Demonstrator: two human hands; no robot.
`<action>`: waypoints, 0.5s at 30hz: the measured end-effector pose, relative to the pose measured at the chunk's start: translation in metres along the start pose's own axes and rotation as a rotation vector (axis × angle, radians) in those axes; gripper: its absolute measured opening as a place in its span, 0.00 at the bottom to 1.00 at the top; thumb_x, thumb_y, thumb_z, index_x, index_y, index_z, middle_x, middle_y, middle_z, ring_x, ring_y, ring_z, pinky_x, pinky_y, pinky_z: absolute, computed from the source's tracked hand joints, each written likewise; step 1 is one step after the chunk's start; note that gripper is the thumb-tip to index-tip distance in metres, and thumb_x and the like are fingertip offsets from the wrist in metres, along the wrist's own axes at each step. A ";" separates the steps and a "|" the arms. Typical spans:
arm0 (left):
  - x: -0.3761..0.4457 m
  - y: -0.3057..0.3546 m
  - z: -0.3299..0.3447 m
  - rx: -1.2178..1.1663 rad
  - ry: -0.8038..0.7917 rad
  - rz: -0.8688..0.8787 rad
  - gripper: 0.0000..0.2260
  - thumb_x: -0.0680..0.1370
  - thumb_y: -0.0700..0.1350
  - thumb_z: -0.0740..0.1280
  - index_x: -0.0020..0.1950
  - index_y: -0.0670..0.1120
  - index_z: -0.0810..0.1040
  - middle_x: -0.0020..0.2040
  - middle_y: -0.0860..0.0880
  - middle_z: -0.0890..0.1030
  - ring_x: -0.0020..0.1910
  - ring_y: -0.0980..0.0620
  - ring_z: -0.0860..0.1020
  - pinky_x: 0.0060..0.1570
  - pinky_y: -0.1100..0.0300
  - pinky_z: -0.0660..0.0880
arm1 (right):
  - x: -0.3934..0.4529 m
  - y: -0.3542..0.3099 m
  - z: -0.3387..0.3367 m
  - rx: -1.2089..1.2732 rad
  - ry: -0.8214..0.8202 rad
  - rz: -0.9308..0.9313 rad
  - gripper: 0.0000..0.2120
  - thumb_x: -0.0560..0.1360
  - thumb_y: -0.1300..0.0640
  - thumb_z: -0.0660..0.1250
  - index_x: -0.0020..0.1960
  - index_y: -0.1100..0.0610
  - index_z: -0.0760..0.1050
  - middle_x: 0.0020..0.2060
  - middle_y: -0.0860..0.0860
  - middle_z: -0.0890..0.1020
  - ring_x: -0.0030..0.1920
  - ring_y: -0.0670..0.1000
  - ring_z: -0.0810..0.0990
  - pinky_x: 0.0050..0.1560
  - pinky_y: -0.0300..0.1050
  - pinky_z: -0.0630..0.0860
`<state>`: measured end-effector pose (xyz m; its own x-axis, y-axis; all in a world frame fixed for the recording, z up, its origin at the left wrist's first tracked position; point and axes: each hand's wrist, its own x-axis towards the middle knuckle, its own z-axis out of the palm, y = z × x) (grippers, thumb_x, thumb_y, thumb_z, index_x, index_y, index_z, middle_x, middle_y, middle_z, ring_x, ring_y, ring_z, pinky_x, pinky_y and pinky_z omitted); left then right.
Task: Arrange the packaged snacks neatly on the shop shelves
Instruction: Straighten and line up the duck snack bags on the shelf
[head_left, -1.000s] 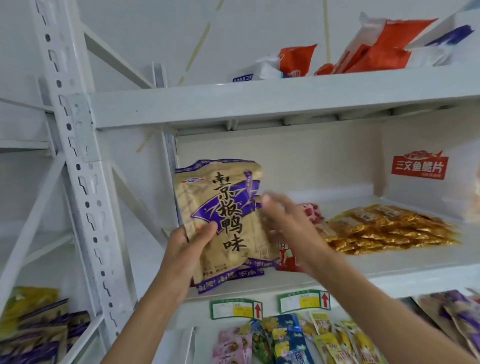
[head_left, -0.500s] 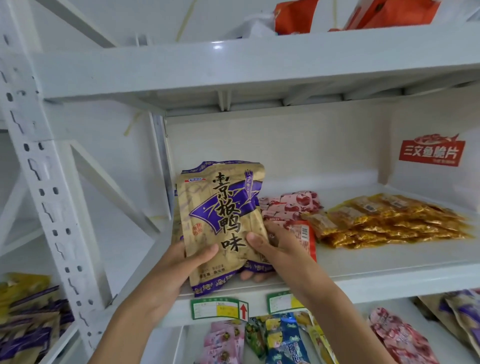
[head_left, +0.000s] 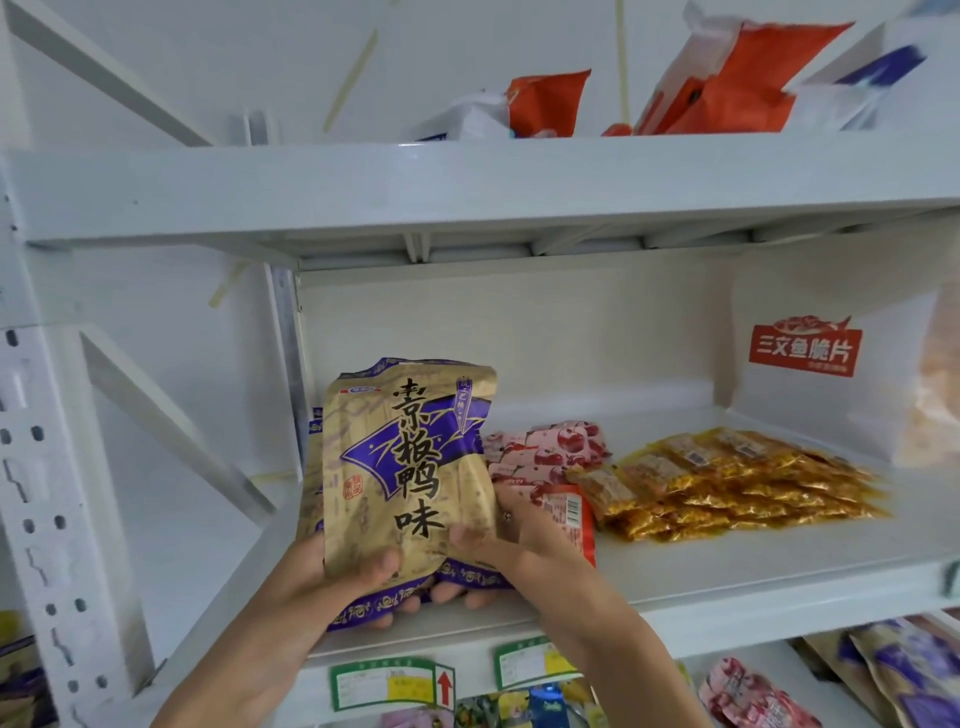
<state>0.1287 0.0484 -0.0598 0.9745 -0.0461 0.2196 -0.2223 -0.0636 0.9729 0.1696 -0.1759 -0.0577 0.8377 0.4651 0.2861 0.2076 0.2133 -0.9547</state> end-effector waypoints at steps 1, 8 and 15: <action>0.000 0.001 0.000 -0.006 0.011 -0.002 0.20 0.74 0.45 0.74 0.65 0.43 0.79 0.52 0.38 0.87 0.48 0.38 0.87 0.41 0.55 0.84 | 0.000 0.000 0.000 0.001 -0.013 0.005 0.21 0.79 0.53 0.74 0.69 0.57 0.73 0.56 0.57 0.87 0.52 0.62 0.87 0.44 0.45 0.82; 0.003 -0.001 0.003 0.005 0.049 -0.008 0.23 0.72 0.52 0.82 0.63 0.47 0.81 0.53 0.43 0.88 0.51 0.44 0.87 0.43 0.53 0.85 | 0.000 -0.001 -0.001 -0.006 -0.009 0.025 0.21 0.79 0.54 0.74 0.69 0.56 0.72 0.57 0.56 0.87 0.54 0.64 0.87 0.44 0.45 0.82; 0.005 -0.002 0.002 0.007 0.081 0.015 0.28 0.66 0.56 0.84 0.62 0.50 0.81 0.56 0.47 0.88 0.52 0.47 0.87 0.43 0.50 0.85 | 0.002 0.001 0.004 -0.025 0.045 0.023 0.20 0.79 0.53 0.75 0.68 0.53 0.73 0.58 0.53 0.87 0.48 0.58 0.87 0.39 0.43 0.81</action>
<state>0.1340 0.0460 -0.0604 0.9702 0.0336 0.2398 -0.2371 -0.0702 0.9689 0.1696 -0.1709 -0.0576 0.8639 0.4307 0.2610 0.2006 0.1812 -0.9628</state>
